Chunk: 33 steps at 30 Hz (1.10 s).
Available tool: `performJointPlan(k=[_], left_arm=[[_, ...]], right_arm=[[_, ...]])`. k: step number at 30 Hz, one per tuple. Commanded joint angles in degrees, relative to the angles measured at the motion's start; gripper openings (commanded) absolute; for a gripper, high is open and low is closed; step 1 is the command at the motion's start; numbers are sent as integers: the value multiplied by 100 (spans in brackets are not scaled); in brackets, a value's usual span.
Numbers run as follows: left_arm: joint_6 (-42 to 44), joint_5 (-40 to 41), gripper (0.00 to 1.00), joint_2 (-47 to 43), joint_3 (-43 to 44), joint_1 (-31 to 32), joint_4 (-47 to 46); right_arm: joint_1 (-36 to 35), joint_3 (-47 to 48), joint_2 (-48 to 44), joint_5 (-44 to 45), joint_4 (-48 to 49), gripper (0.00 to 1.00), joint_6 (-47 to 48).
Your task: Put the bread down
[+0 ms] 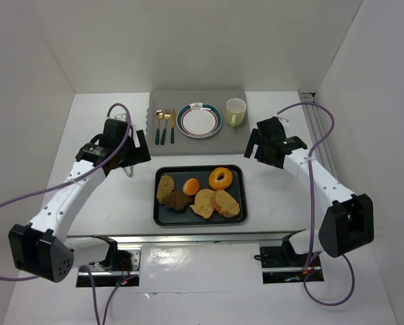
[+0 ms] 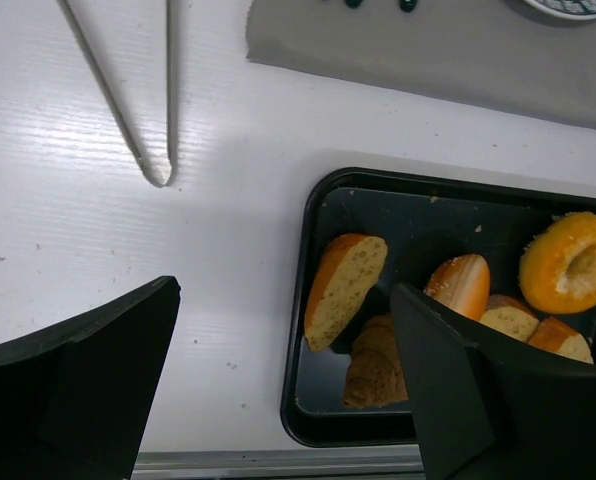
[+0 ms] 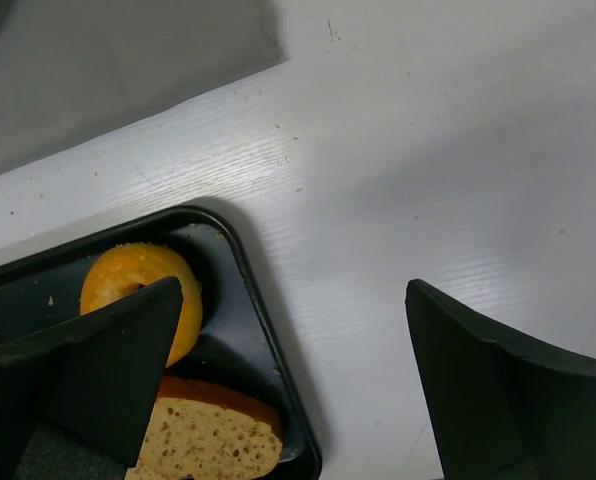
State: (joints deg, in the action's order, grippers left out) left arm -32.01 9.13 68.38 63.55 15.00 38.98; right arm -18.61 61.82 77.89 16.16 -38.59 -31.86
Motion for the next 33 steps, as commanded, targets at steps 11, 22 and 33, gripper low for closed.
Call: performJointPlan(k=[11,22,33], left_arm=[[-280,540,100,1220,438,-893,514],[-200,37,100,2978,1036,-1324,321],[54,72,97,4646,2028,-1649,-110]], right_arm=[[-46,84,-292,45,150,100,3],[-46,-285,-555,-377,642,100,285],[-46,-232,-213,-386,800,100,338]])
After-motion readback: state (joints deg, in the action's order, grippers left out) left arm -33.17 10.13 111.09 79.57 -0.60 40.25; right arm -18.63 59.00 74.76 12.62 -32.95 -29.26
